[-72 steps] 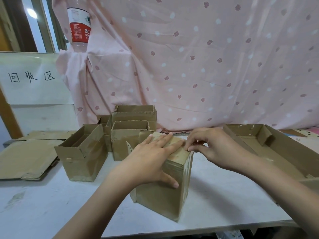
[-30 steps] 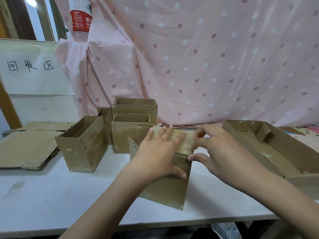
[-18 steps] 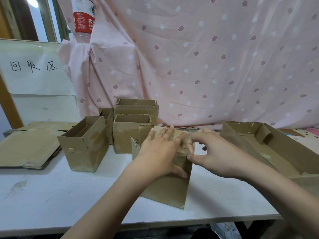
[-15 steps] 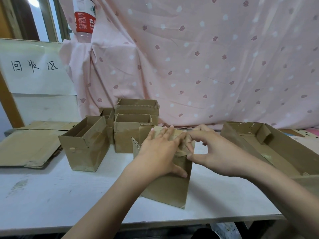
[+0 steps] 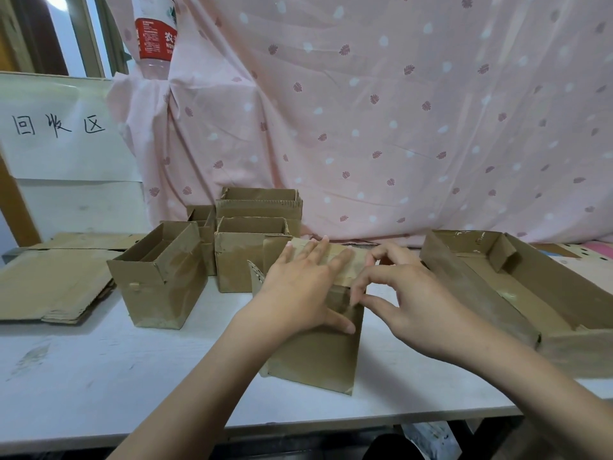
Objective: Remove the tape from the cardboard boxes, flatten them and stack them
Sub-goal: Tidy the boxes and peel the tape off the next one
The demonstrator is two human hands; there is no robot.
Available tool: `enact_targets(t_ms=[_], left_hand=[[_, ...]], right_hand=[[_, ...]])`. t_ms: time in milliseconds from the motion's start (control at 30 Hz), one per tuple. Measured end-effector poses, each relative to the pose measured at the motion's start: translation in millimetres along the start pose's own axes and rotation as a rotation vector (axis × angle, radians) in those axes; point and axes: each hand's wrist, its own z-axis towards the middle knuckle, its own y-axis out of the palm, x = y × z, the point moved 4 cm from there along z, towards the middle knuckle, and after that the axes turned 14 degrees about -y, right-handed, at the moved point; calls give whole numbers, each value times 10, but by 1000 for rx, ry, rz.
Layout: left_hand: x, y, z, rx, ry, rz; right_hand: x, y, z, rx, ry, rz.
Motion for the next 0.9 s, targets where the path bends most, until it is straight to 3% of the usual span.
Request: enact_targets(t_ms=[167, 267, 600, 900], left_hand=[[-79, 18, 32, 20, 22, -29], [-76, 31, 38, 39, 44, -37], [-66, 29, 6, 139, 4, -77], [-153, -12, -9, 99, 53, -80]], right_hand=[[32, -75, -75, -83, 15, 34], [98, -92, -116, -94, 121, 258], [420, -79, -129, 227, 332, 624], [474, -91, -53, 445, 352, 974]])
